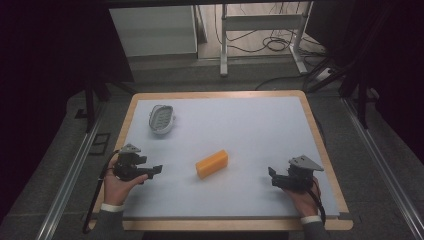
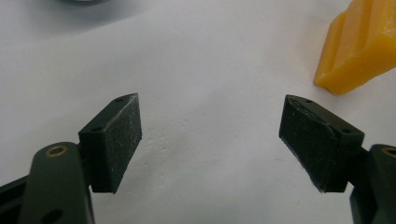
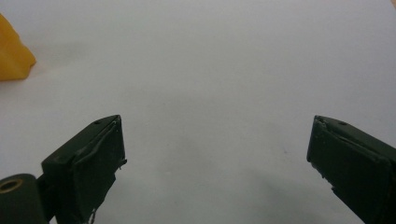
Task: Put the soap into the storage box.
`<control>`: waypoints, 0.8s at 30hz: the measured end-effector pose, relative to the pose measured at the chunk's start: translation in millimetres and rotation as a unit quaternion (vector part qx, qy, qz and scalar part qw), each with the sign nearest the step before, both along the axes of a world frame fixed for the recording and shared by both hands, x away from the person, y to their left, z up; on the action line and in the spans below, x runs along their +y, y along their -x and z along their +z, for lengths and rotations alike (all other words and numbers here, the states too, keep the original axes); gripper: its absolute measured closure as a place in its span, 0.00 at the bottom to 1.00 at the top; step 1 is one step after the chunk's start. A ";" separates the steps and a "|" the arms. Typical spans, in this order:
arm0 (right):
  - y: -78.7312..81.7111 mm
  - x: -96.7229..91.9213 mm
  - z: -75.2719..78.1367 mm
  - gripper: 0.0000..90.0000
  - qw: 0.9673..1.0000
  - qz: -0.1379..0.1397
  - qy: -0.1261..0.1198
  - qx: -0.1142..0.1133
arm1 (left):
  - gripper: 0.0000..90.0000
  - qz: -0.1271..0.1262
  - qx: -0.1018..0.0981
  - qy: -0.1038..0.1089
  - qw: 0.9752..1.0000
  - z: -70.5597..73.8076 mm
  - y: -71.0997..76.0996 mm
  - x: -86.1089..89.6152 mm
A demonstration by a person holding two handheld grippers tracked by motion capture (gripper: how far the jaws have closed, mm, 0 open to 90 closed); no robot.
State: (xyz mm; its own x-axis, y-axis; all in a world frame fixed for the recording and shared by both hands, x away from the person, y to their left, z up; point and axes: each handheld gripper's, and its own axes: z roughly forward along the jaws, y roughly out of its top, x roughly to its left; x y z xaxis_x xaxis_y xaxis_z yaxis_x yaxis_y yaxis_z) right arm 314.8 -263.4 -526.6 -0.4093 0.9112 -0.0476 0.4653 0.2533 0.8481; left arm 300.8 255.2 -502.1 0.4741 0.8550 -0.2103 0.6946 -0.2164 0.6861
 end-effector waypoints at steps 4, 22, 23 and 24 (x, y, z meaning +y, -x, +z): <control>-0.5 -0.8 0.0 0.05 1.000 0.001 -0.003 0.002 | 0.25 0.002 0.002 0.000 1.000 -0.8 -0.4 2.1; 0.6 -2.8 0.3 0.05 1.000 0.003 -0.012 -0.003 | 0.27 -0.010 -0.009 -0.024 1.000 9.7 -3.7 -4.6; 0.4 -2.6 0.3 0.05 1.000 0.005 -0.011 -0.002 | 0.27 -0.008 -0.009 -0.030 0.999 11.4 -5.8 -5.8; 0.5 -2.5 0.3 0.05 1.000 0.005 -0.011 -0.002 | 0.27 -0.011 -0.006 -0.030 0.999 12.1 -6.7 -6.1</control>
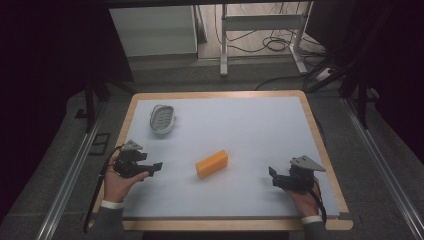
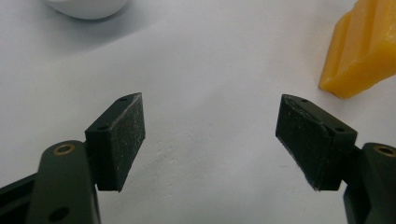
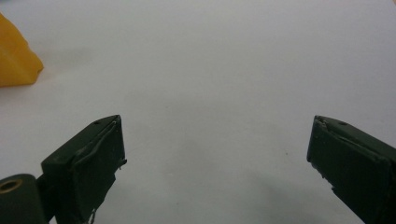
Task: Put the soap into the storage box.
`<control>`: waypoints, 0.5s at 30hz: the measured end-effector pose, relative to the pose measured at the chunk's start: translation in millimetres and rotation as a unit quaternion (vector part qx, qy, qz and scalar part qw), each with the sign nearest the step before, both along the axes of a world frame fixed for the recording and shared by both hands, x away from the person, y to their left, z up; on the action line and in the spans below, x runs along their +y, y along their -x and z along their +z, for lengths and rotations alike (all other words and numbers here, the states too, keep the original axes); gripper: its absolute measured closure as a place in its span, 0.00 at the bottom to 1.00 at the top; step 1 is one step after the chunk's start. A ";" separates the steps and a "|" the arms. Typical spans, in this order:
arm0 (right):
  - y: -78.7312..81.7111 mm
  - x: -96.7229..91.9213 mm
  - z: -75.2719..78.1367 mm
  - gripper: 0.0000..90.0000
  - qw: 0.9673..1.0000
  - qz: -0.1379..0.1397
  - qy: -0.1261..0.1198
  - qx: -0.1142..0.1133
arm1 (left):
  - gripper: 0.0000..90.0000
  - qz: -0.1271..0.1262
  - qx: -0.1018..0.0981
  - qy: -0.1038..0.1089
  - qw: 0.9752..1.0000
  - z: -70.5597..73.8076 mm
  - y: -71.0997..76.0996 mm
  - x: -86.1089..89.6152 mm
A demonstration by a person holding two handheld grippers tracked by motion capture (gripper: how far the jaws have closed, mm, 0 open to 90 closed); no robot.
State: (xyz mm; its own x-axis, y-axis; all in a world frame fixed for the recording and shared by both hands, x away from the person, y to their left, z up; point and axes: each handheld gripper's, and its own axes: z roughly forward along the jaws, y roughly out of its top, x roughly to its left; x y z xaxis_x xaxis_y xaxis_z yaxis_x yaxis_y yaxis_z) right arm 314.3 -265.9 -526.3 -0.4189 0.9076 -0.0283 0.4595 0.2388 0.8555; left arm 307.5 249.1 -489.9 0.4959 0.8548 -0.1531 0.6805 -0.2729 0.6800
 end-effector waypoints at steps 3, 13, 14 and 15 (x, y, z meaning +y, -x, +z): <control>0.1 -0.2 0.0 0.05 1.000 0.001 -0.001 0.000 | 0.27 -0.006 0.001 0.002 1.000 2.7 -1.1 -0.7; -0.2 -1.3 0.0 0.05 1.000 0.002 -0.008 0.002 | 0.26 -0.022 -0.013 -0.008 1.000 28.6 0.7 -4.6; -0.2 -1.3 0.0 0.05 1.000 0.002 -0.008 0.002 | 0.26 -0.022 -0.013 -0.008 1.000 28.6 0.7 -4.6; -0.2 -1.1 0.0 0.05 1.000 0.001 -0.006 0.002 | 0.26 -0.024 -0.013 -0.007 1.000 29.8 0.7 -5.6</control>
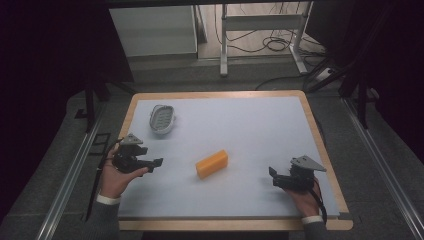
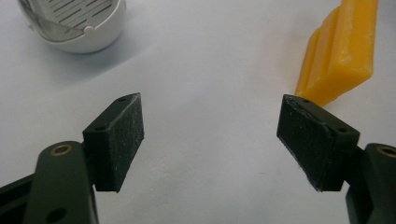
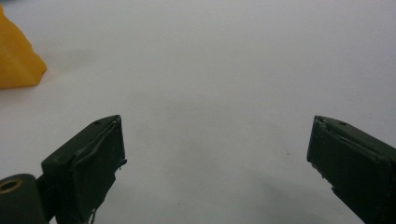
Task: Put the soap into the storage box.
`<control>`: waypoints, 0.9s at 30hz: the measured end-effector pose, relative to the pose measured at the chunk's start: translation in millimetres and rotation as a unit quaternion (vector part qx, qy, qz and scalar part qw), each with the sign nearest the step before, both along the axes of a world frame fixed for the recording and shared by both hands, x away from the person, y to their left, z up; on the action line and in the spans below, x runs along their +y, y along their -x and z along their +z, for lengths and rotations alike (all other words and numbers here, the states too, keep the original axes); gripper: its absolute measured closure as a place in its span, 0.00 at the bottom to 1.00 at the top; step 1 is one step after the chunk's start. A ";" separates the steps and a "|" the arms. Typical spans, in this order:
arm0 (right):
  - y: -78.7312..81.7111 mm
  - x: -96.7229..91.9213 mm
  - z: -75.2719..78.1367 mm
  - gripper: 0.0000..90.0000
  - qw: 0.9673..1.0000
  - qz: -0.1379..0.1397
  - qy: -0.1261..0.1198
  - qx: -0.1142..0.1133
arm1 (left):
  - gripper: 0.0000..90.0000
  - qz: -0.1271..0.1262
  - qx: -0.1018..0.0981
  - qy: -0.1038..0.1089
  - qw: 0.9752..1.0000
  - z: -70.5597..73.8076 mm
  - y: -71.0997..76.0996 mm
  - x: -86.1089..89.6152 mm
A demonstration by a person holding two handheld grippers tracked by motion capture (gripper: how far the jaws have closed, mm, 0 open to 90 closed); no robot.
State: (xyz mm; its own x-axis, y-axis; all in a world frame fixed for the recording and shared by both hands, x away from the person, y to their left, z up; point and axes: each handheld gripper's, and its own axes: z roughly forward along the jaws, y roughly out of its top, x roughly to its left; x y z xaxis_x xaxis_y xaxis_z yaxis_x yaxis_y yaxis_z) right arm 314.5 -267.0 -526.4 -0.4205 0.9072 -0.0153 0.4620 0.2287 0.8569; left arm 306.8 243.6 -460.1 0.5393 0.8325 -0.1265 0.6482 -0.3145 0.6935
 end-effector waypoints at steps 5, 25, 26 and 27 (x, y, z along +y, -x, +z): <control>0.2 -0.1 -0.1 0.05 1.000 -0.005 -0.001 -0.003 | 0.26 -0.009 -0.001 -0.005 1.000 6.1 -2.9 -4.1; 0.1 -0.8 -0.1 0.05 1.000 0.001 -0.004 0.000 | 0.25 -0.045 -0.003 -0.031 0.998 25.5 -19.1 -33.7; 0.1 -0.6 -0.1 0.05 1.000 0.001 -0.004 0.000 | 0.25 -0.045 -0.003 -0.031 0.998 25.5 -19.1 -33.7; 0.1 -0.6 -0.1 0.05 1.000 0.001 -0.004 0.000 | 0.25 -0.048 -0.004 -0.032 0.998 25.7 -19.9 -35.6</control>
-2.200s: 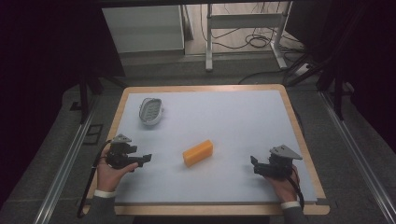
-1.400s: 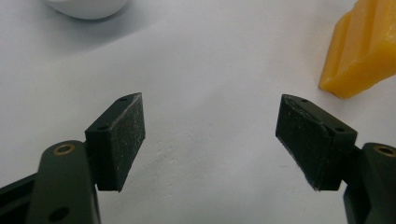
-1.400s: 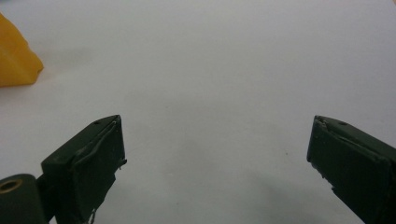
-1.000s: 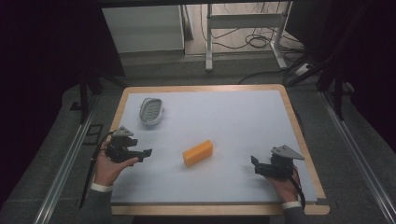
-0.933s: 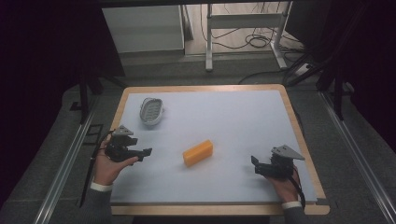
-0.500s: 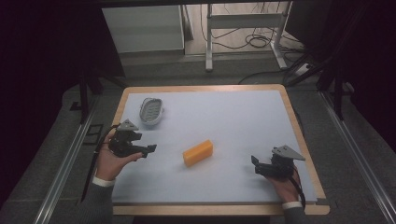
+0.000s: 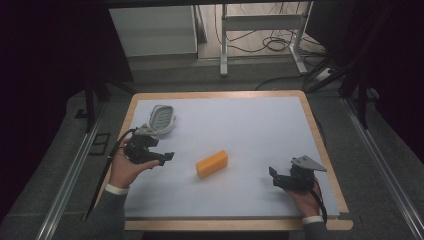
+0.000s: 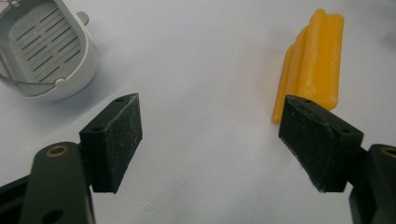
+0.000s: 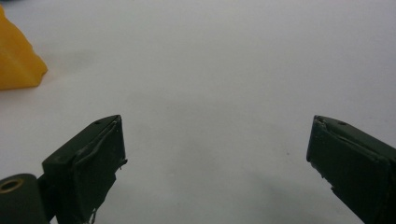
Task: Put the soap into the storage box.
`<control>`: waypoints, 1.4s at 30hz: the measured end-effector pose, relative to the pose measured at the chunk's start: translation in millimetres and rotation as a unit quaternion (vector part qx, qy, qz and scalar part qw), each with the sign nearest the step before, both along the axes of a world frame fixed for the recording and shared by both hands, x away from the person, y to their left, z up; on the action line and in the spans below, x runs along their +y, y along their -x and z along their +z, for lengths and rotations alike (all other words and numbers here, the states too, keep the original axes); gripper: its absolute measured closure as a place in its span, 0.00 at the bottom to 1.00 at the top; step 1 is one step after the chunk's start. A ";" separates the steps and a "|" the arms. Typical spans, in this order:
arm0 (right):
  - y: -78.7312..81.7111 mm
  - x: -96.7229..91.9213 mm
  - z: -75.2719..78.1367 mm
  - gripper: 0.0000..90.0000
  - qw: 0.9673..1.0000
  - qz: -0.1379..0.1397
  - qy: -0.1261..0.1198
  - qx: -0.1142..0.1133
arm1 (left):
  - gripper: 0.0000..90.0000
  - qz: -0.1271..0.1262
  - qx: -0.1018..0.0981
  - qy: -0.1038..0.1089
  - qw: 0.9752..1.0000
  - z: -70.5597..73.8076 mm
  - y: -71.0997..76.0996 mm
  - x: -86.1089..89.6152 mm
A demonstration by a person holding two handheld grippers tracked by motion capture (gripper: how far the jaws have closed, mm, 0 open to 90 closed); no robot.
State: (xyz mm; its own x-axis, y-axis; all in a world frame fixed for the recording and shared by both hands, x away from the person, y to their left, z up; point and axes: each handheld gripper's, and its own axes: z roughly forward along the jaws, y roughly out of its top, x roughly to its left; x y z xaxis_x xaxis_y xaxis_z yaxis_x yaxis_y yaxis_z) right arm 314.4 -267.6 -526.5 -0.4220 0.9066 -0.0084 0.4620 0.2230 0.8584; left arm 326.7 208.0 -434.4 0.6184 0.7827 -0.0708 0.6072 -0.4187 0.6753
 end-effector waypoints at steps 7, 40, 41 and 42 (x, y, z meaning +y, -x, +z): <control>0.3 0.0 0.0 0.05 1.000 -0.001 0.000 -0.003 | 0.25 -0.011 -0.009 0.000 1.000 7.2 -6.9 -15.4; 0.8 -1.0 0.1 0.05 1.000 -0.010 -0.003 -0.004 | 0.24 -0.061 -0.004 -0.039 0.997 18.9 -23.8 -71.9; 0.8 -1.2 0.1 0.05 1.000 -0.010 -0.003 -0.004 | 0.24 -0.063 -0.004 -0.040 0.997 18.9 -24.2 -73.8; 0.9 -1.3 0.2 0.05 1.000 -0.011 -0.005 -0.004 | 0.24 -0.065 -0.005 -0.041 0.997 18.9 -24.6 -75.8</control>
State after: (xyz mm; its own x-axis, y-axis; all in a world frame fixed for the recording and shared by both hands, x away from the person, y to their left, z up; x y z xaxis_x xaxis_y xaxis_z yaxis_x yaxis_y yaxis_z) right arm 313.5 -268.9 -526.3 -0.4016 0.9158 -0.0037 0.4594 0.2049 0.8642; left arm 351.3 132.2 -415.5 0.7149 0.6992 -0.0030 0.5379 -0.5473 0.6411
